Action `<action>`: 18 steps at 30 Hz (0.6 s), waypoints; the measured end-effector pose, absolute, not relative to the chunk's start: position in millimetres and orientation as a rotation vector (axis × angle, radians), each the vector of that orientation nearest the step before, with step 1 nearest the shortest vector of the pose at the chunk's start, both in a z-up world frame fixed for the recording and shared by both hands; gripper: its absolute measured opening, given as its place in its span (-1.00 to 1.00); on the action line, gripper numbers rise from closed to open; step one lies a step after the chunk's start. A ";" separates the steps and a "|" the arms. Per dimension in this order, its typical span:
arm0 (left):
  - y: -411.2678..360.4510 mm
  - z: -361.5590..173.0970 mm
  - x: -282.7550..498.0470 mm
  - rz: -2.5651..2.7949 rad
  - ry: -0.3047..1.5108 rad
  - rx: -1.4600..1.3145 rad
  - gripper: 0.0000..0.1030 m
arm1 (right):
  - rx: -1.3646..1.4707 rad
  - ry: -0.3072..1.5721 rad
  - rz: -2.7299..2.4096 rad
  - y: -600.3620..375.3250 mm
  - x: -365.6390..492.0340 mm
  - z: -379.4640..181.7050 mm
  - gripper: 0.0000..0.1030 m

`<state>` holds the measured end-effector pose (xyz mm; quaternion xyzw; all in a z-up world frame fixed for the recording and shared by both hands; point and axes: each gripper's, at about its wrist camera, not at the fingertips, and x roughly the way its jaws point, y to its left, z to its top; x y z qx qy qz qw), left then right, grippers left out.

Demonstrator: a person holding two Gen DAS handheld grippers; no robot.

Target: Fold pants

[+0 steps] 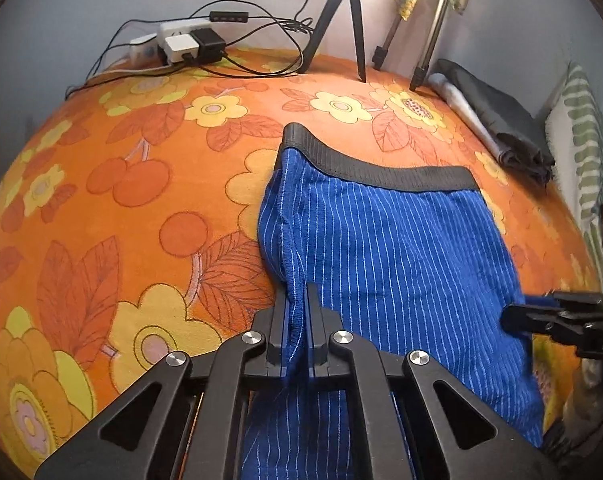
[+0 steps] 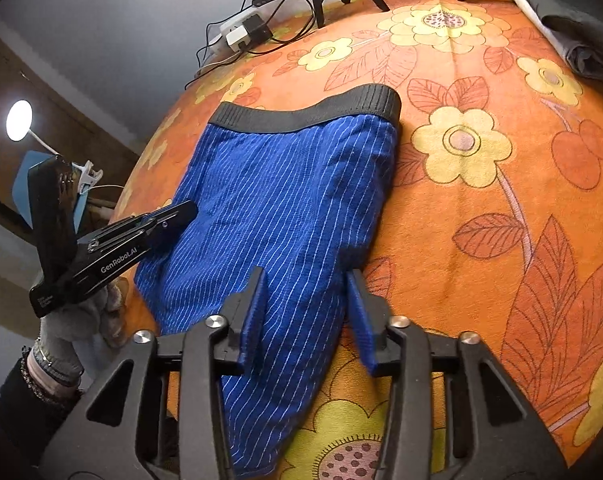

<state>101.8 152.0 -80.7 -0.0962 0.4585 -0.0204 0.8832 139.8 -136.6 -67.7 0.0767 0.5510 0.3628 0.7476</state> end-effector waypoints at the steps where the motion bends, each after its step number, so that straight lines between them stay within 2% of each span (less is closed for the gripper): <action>1: 153.2 -80.9 101.8 -0.043 0.955 -0.214 -0.92 | 0.174 1.206 0.794 -137.6 140.3 -69.0 -0.51; 5: 158.0 -81.0 102.6 -0.055 0.964 -0.272 -0.93 | 0.250 1.232 0.821 -145.7 145.6 -75.1 -0.78; 18: 167.2 -62.5 98.1 -0.113 0.914 -0.414 -0.93 | 0.353 1.175 0.868 -154.6 147.4 -61.2 -0.83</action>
